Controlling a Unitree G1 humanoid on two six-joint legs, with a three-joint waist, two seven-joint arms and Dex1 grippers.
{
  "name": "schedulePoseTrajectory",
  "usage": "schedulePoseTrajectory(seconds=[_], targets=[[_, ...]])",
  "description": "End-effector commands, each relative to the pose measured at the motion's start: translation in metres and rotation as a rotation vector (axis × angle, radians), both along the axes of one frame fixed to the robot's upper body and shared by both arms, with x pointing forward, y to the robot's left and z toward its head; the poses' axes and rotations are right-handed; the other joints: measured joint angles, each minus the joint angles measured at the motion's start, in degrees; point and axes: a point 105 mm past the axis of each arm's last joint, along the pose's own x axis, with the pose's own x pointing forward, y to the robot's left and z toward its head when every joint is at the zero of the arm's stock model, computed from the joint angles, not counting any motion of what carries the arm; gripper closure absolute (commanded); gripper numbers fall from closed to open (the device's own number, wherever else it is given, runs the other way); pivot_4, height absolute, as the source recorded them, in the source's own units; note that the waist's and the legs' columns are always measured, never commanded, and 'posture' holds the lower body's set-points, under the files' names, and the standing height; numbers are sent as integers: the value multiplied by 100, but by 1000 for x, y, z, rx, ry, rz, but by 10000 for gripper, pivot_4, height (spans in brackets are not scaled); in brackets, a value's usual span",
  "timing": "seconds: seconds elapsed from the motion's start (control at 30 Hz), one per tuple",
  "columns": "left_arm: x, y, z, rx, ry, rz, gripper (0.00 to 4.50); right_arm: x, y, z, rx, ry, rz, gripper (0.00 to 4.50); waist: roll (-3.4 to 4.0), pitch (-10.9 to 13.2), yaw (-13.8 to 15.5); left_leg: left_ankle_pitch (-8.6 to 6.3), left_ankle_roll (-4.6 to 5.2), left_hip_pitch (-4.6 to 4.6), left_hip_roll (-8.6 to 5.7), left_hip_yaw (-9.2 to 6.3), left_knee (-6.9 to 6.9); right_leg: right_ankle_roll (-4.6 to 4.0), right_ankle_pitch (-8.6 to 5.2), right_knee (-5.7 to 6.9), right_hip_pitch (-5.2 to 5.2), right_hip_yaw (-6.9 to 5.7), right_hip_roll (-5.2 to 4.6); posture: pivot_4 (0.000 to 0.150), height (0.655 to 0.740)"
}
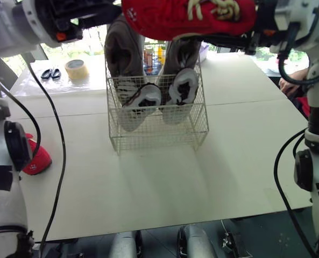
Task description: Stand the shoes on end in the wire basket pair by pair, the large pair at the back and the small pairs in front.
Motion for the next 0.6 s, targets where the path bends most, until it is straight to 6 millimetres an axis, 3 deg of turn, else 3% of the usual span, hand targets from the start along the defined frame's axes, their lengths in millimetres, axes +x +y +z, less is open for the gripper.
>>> schedulePoseTrajectory(seconds=[0.03,0.13,0.23,0.5,0.57,0.6], targets=[[-8,-7,13,15,-54,-39,0,-11,4,14,-2,-87,22,26400,0,0,-1,0,0,-3,0,0,5,0,0,1,-1,0,0,1500,6675],[-4,-14,7,26,-38,-74,0,-13,9,11,-16,-92,38,26400,0,0,-2,0,0,-4,0,-1,7,0,0,6,-2,0,-1,1500,6675],[-2,-15,4,28,-34,-89,7913,-14,12,10,-22,-94,42,26401,0,0,-17,0,0,-9,1,-2,17,1,-1,20,-9,0,-1,1500,6675],[-1,-8,11,-83,6,-98,41970,-10,10,8,-11,-77,24,26401,0,0,-15,0,0,-20,2,-3,25,0,-1,28,-21,3,-1,1500,6675],[-3,6,20,-181,42,-87,42366,-6,0,6,61,9,4,16426,0,0,-17,0,0,-21,2,-4,27,0,-1,29,-21,3,-2,1500,6675],[-4,12,20,-200,44,-71,42366,-5,-8,4,118,72,2,13797,0,0,-19,0,1,-21,2,-4,26,0,-1,29,-21,3,-2,1500,6675]])
